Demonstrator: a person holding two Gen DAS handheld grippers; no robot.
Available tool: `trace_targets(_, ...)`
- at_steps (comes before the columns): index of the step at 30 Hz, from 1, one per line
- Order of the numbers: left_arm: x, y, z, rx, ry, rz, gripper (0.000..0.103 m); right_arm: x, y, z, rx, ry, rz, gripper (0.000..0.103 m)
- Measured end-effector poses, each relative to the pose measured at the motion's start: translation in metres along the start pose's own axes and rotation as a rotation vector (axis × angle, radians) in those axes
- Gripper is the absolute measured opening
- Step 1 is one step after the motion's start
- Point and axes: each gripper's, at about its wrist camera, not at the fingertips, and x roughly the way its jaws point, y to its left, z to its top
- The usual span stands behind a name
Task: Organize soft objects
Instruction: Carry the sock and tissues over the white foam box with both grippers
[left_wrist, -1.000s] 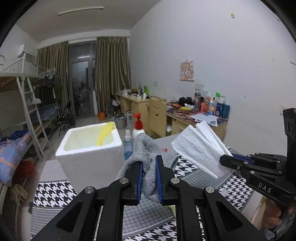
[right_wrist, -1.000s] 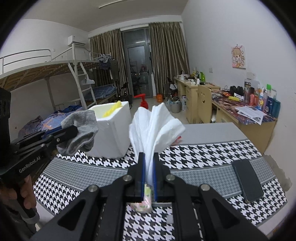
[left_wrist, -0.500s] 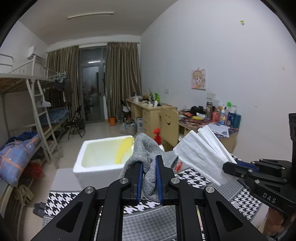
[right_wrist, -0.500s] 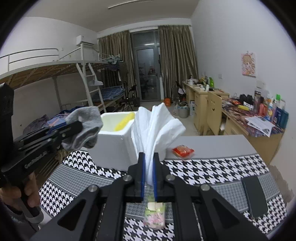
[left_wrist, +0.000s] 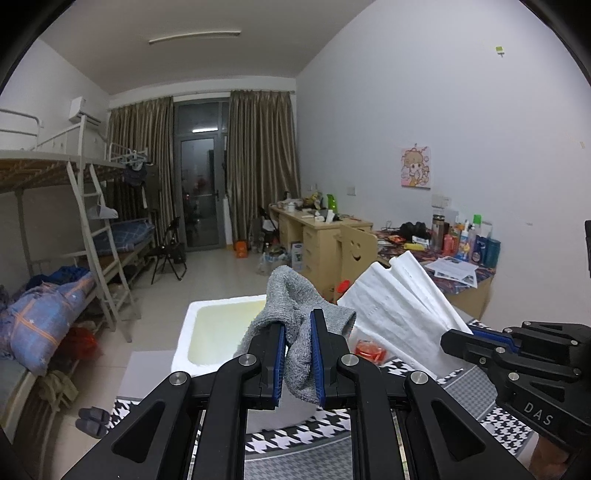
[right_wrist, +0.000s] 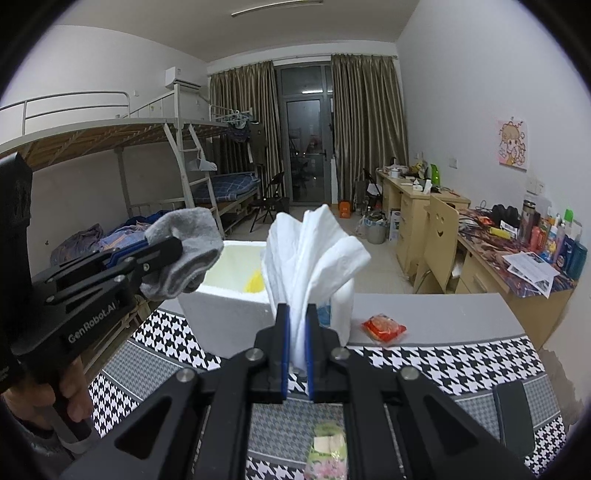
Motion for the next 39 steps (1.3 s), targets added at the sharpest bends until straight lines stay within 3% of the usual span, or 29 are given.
trace_targets(17, 0.029, 0.029, 0.009, -0.035, 0.023, 0.045, 0.014, 0.031, 0.019, 0.019, -0.035, 0.024, 0.015, 0.01)
trace_targets(39, 0.028, 0.072, 0.007, -0.065, 0.023, 0.115, 0.014, 0.096, 0.046, 0.042, -0.078, 0.112, 0.052, 0.01)
